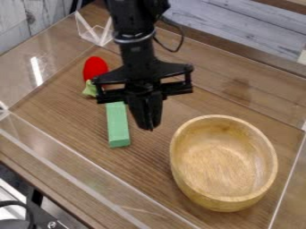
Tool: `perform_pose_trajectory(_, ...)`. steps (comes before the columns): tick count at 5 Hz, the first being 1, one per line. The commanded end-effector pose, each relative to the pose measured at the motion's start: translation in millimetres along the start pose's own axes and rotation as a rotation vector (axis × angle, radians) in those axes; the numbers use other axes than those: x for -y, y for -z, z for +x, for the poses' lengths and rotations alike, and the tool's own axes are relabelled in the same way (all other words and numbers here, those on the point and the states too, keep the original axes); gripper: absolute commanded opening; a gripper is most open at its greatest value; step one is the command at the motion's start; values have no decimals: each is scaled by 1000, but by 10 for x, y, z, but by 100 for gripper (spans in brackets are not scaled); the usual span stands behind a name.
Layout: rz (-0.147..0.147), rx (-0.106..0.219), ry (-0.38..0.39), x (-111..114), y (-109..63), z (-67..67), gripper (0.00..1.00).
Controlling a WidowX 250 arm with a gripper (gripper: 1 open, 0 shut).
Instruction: Put the green block in the brown bowl
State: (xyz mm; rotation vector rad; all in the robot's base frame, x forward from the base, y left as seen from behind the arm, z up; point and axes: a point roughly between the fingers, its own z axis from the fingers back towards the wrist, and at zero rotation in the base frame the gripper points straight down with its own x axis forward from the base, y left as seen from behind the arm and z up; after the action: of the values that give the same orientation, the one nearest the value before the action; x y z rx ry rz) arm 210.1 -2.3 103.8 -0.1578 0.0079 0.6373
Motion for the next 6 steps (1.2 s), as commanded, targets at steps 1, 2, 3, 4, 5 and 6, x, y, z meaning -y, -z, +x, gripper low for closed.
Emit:
perform_pose_trajectory(1,2,23,17,-87,29,76,100)
perform_pose_trajectory(2,15,35,3,-172,113,132,100)
perform_pose_trajectory(3,28,51,-17,-234,190,200,100)
perform_pose_trajectory(4,42,62,-34,-280,270,278,100)
perform_pose_trajectory(5,58,72,-42,-323,349,359,100)
perform_pose_trajectory(6,76,79,-50,-363,427,442,100)
